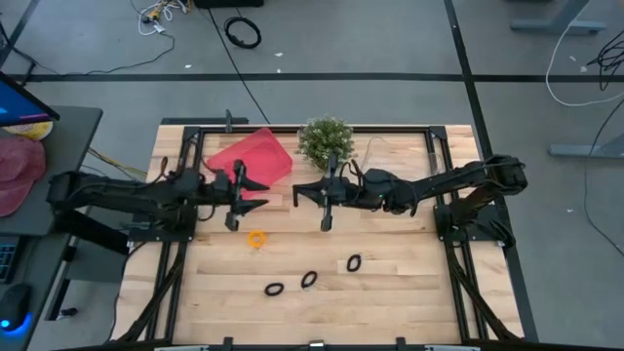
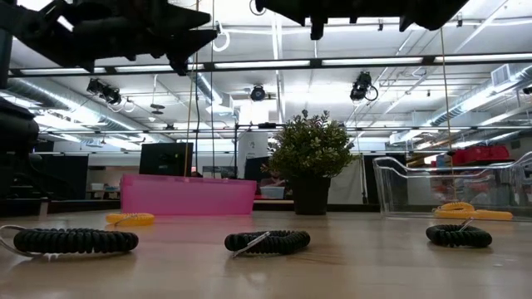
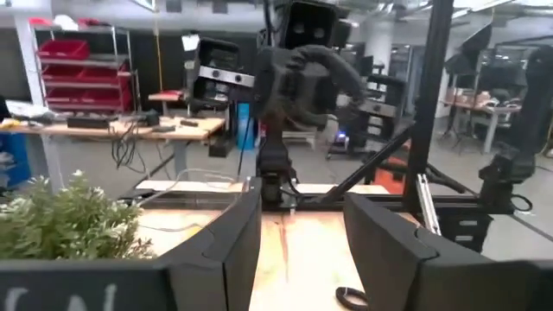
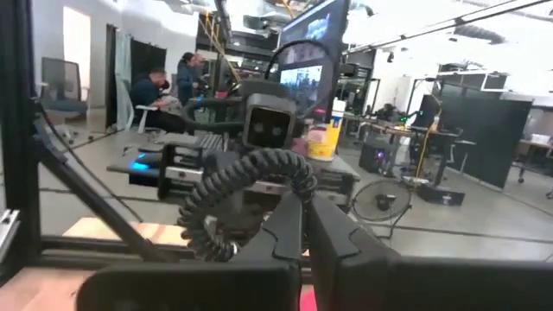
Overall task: Sort spring keychains
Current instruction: Put the top black spring keychain into the red bin
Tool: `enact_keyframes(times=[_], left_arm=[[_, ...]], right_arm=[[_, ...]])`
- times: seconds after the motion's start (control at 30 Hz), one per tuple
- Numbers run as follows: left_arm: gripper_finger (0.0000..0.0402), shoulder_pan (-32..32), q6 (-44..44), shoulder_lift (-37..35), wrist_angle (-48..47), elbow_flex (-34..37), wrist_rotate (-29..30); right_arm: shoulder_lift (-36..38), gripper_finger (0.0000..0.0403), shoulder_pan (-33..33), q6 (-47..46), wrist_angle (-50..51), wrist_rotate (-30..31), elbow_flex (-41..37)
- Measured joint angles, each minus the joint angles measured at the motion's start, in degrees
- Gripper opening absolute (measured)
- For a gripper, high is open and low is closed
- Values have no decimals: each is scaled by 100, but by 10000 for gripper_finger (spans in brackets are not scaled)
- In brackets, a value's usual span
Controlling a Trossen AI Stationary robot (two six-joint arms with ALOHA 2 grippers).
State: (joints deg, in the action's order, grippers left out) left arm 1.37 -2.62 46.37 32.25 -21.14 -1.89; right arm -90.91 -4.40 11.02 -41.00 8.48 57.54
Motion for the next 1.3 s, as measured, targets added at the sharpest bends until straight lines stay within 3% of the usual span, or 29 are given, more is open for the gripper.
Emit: enact_keyframes(times=[0.43, 0.73, 1.3], left_arm=[[172, -267, 157, 1283, 81, -794, -245], [172, -675, 380, 1362, 99, -995, -92], [172, -684, 369, 1365, 168, -995, 173]], right_arm=[[0, 2, -25, -136, 524, 203, 2], [0, 2, -40, -152, 617, 205, 2], [-31, 2, -134, 37, 523, 66, 2]])
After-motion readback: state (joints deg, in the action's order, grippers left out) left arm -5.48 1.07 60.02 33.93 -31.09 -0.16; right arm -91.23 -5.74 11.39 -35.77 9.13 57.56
